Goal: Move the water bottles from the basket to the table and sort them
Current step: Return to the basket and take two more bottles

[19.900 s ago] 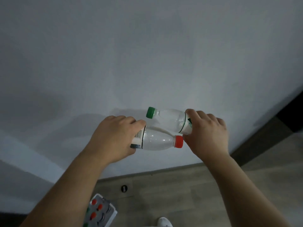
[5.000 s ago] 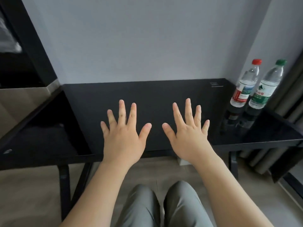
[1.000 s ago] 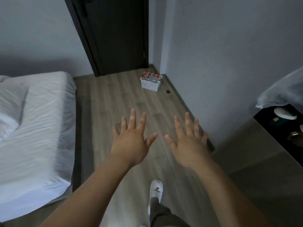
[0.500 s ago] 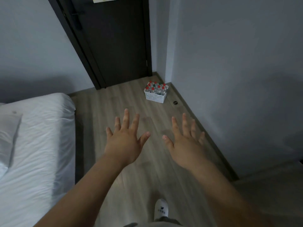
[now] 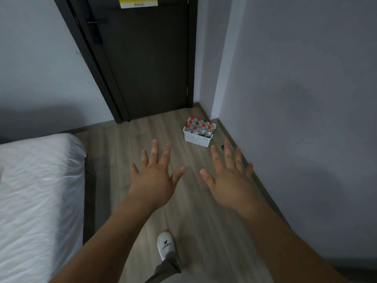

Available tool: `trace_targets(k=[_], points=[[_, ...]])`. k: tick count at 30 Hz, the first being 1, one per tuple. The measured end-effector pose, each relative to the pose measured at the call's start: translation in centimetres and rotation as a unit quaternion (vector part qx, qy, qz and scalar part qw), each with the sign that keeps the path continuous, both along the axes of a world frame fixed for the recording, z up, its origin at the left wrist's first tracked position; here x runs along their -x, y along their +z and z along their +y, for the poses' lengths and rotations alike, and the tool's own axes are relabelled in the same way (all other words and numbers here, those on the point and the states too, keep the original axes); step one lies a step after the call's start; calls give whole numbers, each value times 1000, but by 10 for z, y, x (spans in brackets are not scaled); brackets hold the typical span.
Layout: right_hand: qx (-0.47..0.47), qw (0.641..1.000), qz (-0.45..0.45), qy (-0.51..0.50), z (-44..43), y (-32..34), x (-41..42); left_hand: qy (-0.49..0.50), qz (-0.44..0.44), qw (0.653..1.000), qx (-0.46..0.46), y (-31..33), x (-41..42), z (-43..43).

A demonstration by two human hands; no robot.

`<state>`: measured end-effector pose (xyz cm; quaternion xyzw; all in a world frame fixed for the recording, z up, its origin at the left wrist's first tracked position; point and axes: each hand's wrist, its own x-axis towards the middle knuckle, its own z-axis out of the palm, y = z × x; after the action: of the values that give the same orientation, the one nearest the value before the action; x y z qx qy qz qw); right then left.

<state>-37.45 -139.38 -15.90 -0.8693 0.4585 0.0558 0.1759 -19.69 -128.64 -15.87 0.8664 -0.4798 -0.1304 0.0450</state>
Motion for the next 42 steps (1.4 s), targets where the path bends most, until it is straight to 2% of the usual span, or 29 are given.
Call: trace_targets(k=[10,15,24,33,42], points=[[35,998,26,-51,-99,9,-132,-60,9,998,3,23,-145,-122],[24,996,38,-81,-148,5,-168,-95,13,995,-2,12,-175,-182],[17,991,15,-131,-271,-42,-220,-128,1,991,-40,-10,-227,-310],[18,991,11,-130,-401,-49,-273,-117,8,992,-54,-2,-284,-437],[34,989,21,-141,-483,-71,-330,-141,35,987,-68,-26,-343,-525]])
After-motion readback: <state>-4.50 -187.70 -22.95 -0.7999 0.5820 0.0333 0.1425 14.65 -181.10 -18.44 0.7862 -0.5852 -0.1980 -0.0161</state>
